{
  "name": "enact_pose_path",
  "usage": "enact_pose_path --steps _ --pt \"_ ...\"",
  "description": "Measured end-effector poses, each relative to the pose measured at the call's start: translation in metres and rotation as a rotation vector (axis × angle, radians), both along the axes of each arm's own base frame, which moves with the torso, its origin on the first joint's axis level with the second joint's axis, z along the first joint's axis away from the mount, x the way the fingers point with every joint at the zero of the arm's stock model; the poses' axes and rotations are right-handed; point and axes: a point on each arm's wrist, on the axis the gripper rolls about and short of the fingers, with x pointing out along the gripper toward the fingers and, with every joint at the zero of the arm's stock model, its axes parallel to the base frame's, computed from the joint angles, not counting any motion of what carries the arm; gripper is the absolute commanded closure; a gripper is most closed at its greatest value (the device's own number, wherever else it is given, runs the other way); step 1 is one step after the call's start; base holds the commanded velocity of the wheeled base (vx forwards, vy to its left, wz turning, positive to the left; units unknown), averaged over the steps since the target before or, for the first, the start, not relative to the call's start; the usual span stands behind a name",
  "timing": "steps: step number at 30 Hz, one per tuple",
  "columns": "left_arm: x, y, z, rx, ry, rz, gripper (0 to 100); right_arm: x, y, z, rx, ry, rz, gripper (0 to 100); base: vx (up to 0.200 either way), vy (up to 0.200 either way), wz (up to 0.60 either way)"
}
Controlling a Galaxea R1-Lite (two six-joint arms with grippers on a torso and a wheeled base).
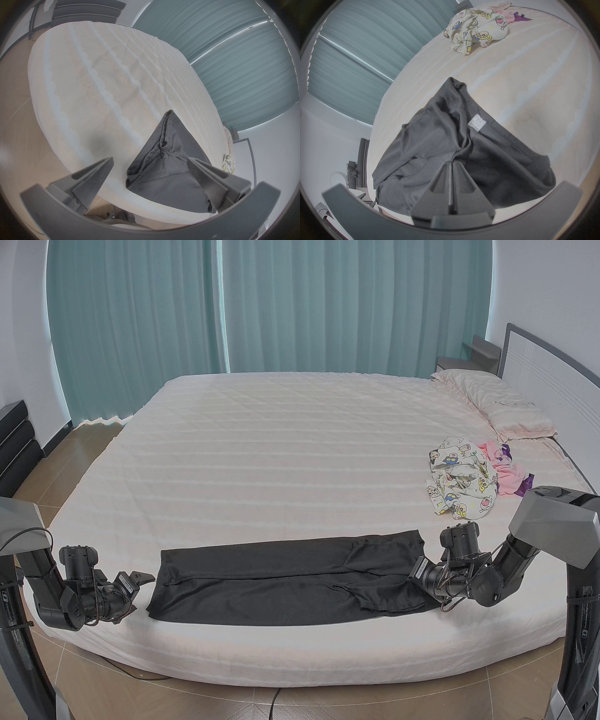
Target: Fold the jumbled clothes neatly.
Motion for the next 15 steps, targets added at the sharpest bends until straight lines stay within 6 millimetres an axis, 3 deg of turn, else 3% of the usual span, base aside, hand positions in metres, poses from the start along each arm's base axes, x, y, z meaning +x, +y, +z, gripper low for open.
enact_pose_path --steps 12,13,15 --pt "0.0002 0.0000 0.0001 0.000 -0.001 0.000 0 0.0015 -0.0098 0.0039 0.006 -0.040 -0.028 100 0.000 0.000 0.00" --pt "0.0002 0.0000 0.0001 0.000 -0.001 0.000 0 0.0011 -0.0101 0.0043 0.006 -0.040 -0.028 0 0.000 0.000 0.00" --pt "0.0002 0.0000 0.0001 0.000 -0.001 0.000 0 0.0005 -0.0102 0.0053 0.007 -0.046 -0.024 0 0.000 0.000 0.00"
